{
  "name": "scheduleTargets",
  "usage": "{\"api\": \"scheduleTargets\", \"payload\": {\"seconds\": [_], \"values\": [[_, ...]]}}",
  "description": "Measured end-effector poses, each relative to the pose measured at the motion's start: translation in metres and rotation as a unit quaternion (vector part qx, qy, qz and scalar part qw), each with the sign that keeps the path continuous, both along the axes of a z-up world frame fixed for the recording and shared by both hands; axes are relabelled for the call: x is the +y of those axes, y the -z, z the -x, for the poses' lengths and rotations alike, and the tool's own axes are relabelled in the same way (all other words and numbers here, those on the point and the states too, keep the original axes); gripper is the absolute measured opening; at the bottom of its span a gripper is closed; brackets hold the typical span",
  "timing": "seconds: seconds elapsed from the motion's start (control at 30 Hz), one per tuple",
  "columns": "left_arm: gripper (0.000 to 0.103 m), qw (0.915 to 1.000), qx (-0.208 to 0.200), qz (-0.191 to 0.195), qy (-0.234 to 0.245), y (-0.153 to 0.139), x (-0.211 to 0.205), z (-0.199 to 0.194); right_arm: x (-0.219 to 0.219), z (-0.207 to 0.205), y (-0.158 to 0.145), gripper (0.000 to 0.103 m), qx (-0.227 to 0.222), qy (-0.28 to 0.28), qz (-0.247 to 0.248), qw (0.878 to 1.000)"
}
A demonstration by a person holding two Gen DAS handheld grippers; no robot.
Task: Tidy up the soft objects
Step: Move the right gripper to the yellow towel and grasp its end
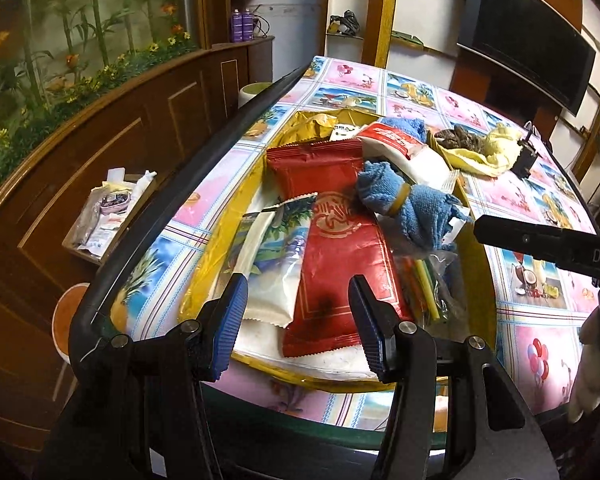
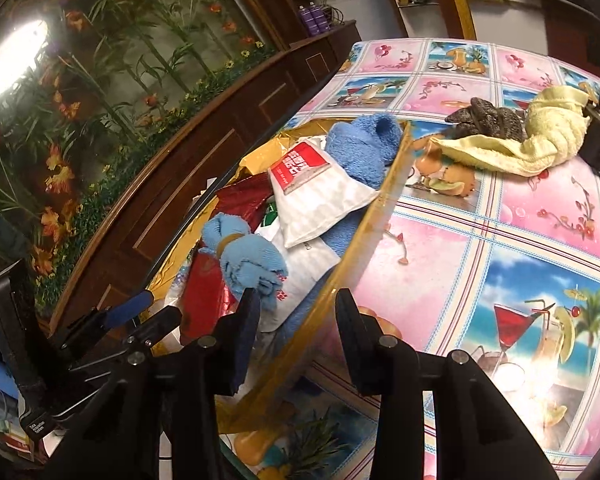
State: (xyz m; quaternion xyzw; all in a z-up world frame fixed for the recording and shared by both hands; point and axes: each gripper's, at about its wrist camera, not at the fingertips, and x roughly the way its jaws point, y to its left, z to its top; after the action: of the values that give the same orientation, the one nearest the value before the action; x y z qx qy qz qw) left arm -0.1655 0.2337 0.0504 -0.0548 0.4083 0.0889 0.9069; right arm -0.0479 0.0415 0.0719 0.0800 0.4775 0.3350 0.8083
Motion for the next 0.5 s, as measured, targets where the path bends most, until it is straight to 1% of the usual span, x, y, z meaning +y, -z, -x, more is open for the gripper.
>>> {"api": "scheduleTargets", "payload": {"seconds": [0.17,0.27,0.3,0.4,0.43,0.5], "values": [[0.053,0.9999,0.007,-0.002,0.007,0.001,-0.007,-0.004,-0.015,-0.002,0.004,0.039,0.005,0.016,-0.005,1.000],[0.053,0.9997,0.004,0.014,0.020,0.001,-0.010,-0.004,-0.034,-0.004,0.008,0.039,0.009,0.033,-0.008,0.999],[0.053,0.9993,0.000,0.026,0.029,0.000,-0.010,-0.004,-0.041,-0.006,0.009,0.039,0.010,0.042,-0.006,0.999],[0.053,0.9943,-0.013,0.086,0.062,-0.004,-0.012,-0.006,-0.068,-0.014,0.012,0.039,0.015,0.076,-0.001,0.997],[0.053,0.9924,-0.019,0.098,0.071,-0.006,-0.014,-0.005,-0.076,-0.017,0.012,0.039,0.016,0.089,0.001,0.996],[0.053,0.9897,-0.033,0.109,0.086,-0.010,-0.020,-0.005,-0.091,-0.025,0.009,0.039,0.009,0.113,0.008,0.994]]}}
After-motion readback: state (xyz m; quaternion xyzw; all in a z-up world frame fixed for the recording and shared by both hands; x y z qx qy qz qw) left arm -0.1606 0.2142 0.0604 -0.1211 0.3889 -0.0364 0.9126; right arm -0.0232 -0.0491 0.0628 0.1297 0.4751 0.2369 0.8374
